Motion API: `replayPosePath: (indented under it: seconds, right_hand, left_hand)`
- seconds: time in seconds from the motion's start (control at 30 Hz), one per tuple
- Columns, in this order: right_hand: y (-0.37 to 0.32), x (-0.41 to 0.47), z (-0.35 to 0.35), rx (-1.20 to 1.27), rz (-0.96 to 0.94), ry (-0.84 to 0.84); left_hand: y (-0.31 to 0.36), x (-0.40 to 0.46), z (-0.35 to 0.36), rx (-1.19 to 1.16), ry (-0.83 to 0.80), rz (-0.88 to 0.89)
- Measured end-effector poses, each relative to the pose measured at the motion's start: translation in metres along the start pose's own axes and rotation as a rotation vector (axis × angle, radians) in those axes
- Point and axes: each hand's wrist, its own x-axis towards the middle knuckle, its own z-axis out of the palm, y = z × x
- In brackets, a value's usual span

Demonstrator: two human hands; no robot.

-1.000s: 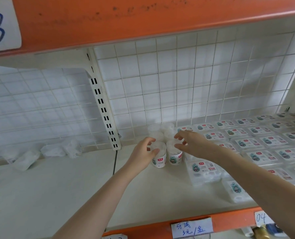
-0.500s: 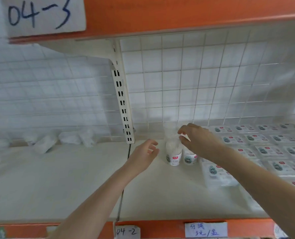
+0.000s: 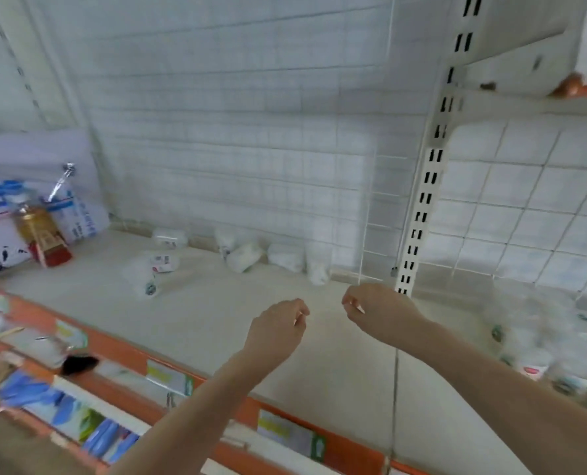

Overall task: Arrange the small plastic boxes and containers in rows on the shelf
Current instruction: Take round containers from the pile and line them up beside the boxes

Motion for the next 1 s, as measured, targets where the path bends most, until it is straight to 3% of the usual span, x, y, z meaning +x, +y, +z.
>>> replayPosePath:
  seconds: [0.2, 0.67, 0.83, 1.0]
  right_hand:
    - [-0.069, 0.048, 0.032, 0.005, -0.104, -0.063]
    - [-0.211, 0.145, 0.088, 0.023, -0.280, -0.065]
    - [-0.251, 0.184, 0.100, 0.036, -0.300, -0.016]
    - [-0.275, 0.224, 0.106, 0.013, -0.334, -0.049]
  left_hand:
    - [-0.079, 0.001, -0.036, 0.032, 0.063, -0.131]
    - [-0.233, 0.009, -0.121, 0.103, 0.537, -0.291]
    - [-0.254, 0.023, -0.130, 0.051, 0.531, -0.325]
    - [-0.264, 0.038, -0.132, 0.050, 0.363, -0.343]
